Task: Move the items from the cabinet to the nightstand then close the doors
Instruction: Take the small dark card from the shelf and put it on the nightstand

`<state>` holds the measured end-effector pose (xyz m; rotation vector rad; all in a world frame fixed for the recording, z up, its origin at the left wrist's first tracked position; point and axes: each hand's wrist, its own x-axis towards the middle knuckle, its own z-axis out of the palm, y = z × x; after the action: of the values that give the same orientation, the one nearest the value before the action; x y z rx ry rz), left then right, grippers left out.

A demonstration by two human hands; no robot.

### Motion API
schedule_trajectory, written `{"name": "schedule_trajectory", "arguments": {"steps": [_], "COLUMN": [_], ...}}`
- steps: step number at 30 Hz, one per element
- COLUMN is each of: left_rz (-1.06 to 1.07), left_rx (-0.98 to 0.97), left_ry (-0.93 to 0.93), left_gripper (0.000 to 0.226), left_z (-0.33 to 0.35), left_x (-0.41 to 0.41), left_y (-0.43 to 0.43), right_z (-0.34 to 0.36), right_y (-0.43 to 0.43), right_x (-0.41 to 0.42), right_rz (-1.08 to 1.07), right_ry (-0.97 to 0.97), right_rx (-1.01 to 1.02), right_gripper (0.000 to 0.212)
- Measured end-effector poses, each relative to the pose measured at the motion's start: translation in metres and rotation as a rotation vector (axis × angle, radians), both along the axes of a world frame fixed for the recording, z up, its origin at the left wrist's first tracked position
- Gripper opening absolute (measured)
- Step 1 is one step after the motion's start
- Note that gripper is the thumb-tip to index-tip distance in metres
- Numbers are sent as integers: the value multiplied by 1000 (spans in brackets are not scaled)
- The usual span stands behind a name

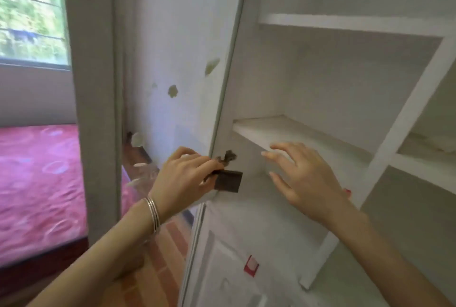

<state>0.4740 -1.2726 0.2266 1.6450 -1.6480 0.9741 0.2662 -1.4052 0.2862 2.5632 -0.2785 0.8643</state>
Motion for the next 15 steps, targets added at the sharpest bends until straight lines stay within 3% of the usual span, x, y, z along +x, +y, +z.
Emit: {"name": "schedule_trajectory", "arguments": {"steps": [8,15], "left_rz": [424,744], "left_rx": [377,356], "left_ry": [262,376], "left_gripper": [18,20], "left_z": [-101,-122], "left_x": [-11,-39], "left_y": [193,350], "right_z": [-99,-136], "right_y": [109,237], "right_x": [77,130], "right_rz": [450,760], "right_ry": [237,402], "right_rx": [147,113], "right_gripper": [37,41]}}
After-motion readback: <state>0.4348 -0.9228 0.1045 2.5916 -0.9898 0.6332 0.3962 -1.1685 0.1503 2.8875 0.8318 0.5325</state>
